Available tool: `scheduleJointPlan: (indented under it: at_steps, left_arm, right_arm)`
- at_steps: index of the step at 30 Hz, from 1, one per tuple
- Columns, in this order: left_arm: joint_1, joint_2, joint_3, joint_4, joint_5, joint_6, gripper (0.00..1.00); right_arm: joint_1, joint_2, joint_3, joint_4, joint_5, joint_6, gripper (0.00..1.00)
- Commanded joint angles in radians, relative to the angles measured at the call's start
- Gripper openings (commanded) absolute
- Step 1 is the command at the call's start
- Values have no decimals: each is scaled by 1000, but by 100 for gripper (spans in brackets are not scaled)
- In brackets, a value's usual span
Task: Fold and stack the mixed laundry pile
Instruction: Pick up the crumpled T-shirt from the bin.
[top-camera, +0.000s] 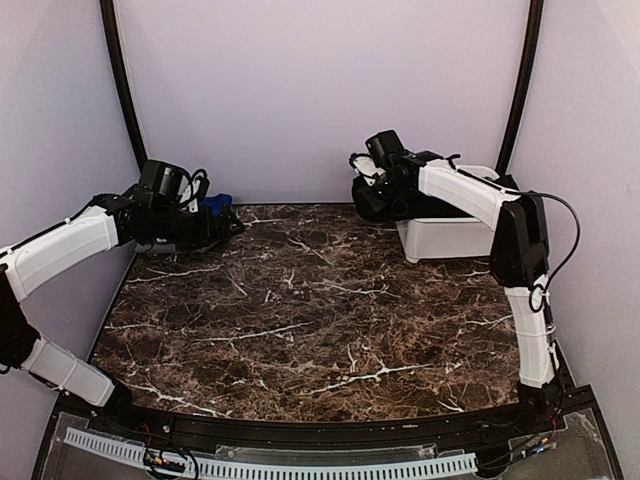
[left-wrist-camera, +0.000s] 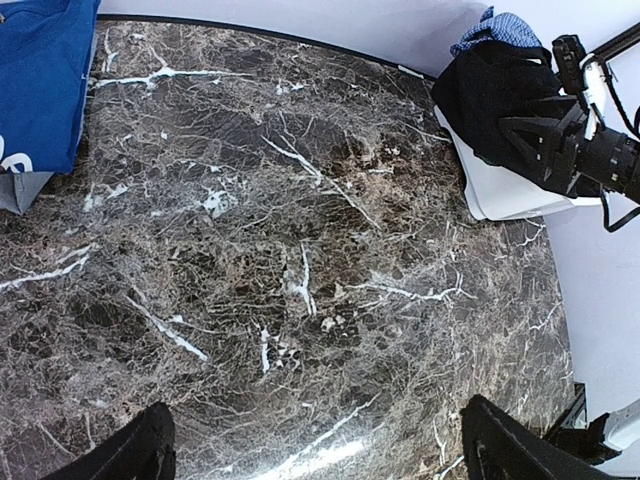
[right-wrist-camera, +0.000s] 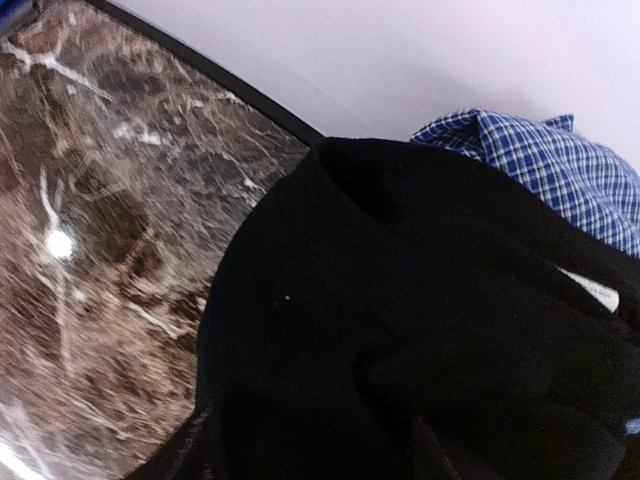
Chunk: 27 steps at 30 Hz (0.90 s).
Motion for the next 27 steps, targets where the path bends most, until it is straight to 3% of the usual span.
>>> scheduleJointPlan:
  at_steps: [1, 4, 6, 11, 21, 27]
  left_arm:
    - [7, -41, -12, 3, 6, 14, 99]
    - [7, -45, -19, 8, 13, 17, 99]
    - [7, -43, -20, 9, 14, 18, 99]
    - [7, -40, -15, 13, 26, 14, 99]
    - [7, -62, -29, 5, 20, 7, 99]
    - [7, -74, -31, 7, 19, -5, 99]
  right_arm:
    - [0, 18, 54, 10, 243, -16, 33]
    - [1, -43, 20, 50, 214, -7, 6]
    - [-1, -100, 1, 70, 184, -7, 0]
    - [-34, -204, 29, 54, 152, 6, 0]
    - [-221, -438, -65, 111, -171, 193, 0]
    - [-235, -562, -39, 159, -366, 258, 0]
